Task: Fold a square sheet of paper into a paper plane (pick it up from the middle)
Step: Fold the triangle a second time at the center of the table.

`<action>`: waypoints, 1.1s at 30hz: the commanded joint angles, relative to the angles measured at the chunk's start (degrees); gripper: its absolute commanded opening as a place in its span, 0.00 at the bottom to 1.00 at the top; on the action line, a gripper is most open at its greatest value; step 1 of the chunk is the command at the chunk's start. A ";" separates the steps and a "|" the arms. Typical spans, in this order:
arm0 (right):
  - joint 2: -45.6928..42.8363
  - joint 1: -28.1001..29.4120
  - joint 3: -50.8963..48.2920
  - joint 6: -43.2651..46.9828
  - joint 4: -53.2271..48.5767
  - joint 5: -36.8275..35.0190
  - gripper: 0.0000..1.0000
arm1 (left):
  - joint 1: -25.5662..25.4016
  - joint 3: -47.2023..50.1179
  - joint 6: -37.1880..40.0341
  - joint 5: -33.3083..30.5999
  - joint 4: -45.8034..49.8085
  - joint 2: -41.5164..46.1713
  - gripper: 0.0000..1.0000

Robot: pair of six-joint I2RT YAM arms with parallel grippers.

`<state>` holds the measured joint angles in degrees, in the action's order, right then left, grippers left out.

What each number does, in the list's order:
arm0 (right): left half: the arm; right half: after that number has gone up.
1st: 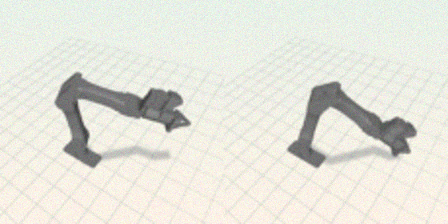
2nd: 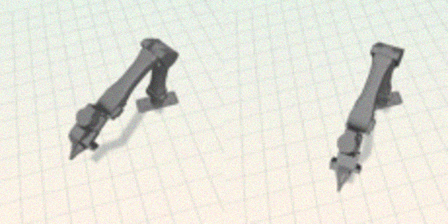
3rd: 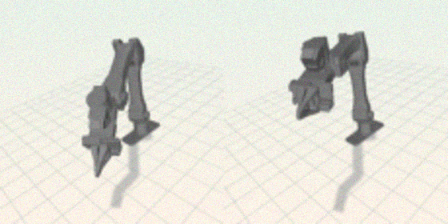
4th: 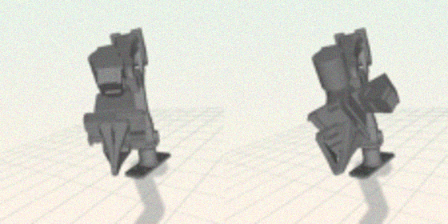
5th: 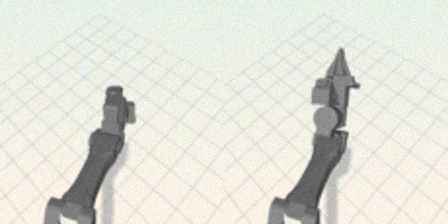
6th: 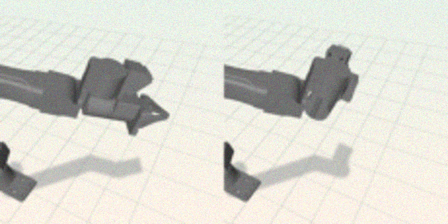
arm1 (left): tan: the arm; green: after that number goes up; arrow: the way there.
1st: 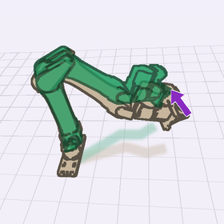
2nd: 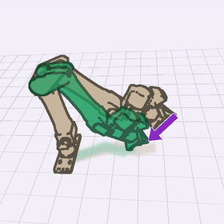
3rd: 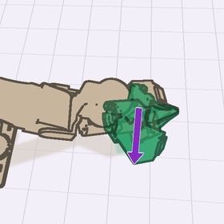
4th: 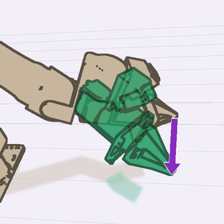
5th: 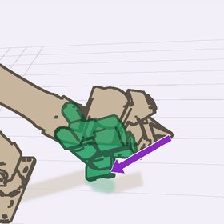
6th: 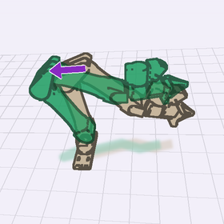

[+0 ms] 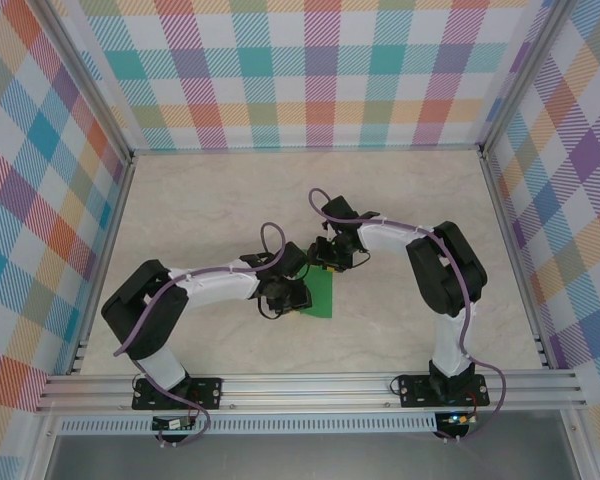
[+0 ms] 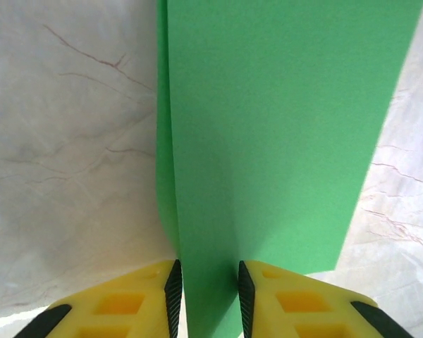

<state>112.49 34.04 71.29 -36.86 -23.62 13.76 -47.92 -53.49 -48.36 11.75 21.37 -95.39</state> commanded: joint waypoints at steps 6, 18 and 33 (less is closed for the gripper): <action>4.67 -0.03 -3.08 -0.47 -3.19 -3.83 0.47 | -0.78 0.63 0.38 1.90 1.55 3.77 0.30; 4.39 -0.03 -2.91 -0.55 -3.32 -3.92 0.47 | -0.77 -0.45 1.62 2.26 3.62 2.27 0.48; 4.32 -0.04 -2.91 -0.65 -3.22 -3.74 0.46 | -0.77 0.99 -0.98 6.30 -4.57 1.20 0.43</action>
<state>112.44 34.04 71.29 -37.06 -23.62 13.76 -47.94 -53.45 -48.38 15.94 19.75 -93.58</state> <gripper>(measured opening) 0.463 0.426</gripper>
